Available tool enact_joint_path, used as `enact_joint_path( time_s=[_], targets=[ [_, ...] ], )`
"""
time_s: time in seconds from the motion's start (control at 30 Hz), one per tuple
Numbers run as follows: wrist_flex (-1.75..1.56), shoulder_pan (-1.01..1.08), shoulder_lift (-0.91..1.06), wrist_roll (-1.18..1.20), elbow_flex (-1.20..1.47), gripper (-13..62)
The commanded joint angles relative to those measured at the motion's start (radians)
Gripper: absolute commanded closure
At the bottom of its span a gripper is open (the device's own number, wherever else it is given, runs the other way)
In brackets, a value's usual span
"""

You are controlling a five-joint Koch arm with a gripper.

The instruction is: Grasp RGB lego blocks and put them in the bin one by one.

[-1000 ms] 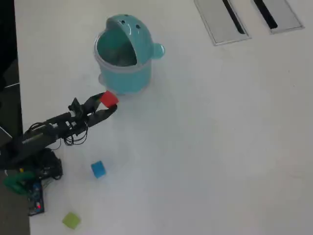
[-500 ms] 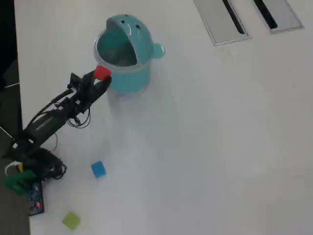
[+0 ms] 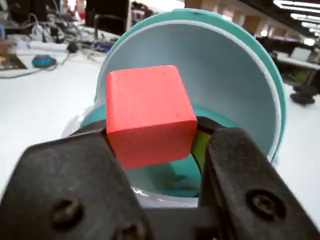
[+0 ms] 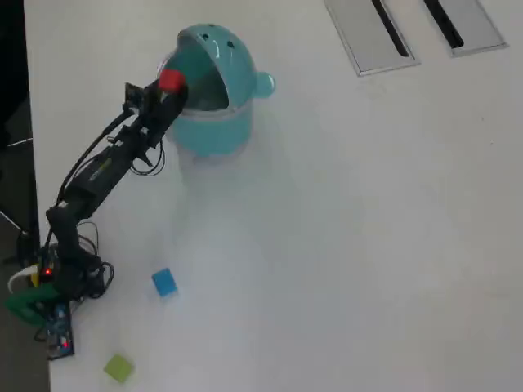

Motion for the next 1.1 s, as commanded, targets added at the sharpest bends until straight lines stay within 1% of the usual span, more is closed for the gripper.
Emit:
enact_joint_path(
  time_s=[0.0, 0.1, 0.2, 0.23, 0.3, 0.33, 0.4, 0.43, 0.47, 0.83, 0.9, 0.97, 1.07],
  targets=[
    [-0.003, -0.017, -0.080, -0.017, -0.202, 41.7],
    [0.003, -0.021, -0.160, -0.018, -0.290, 39.5],
    [0.021, -0.020, -0.215, -0.020, -0.360, 39.4],
    [0.031, -0.020, -0.229, -0.020, -0.382, 38.6],
    [0.038, -0.012, -0.261, -0.020, -0.426, 34.7],
    [0.038, -0.011, -0.267, -0.021, -0.431, 34.5],
    [0.040, -0.008, -0.270, -0.031, -0.430, 32.7],
    [0.038, -0.002, -0.270, -0.044, -0.431, 29.9],
    [0.038, -0.002, -0.268, -0.044, -0.430, 29.3],
    [0.058, -0.005, -0.195, -0.044, -0.411, 28.4],
    [0.058, 0.003, -0.195, -0.046, -0.420, 23.9],
    [0.057, 0.028, -0.195, -0.074, -0.420, 15.6],
    [0.057, 0.043, -0.192, -0.074, -0.416, 13.7]
  ],
)
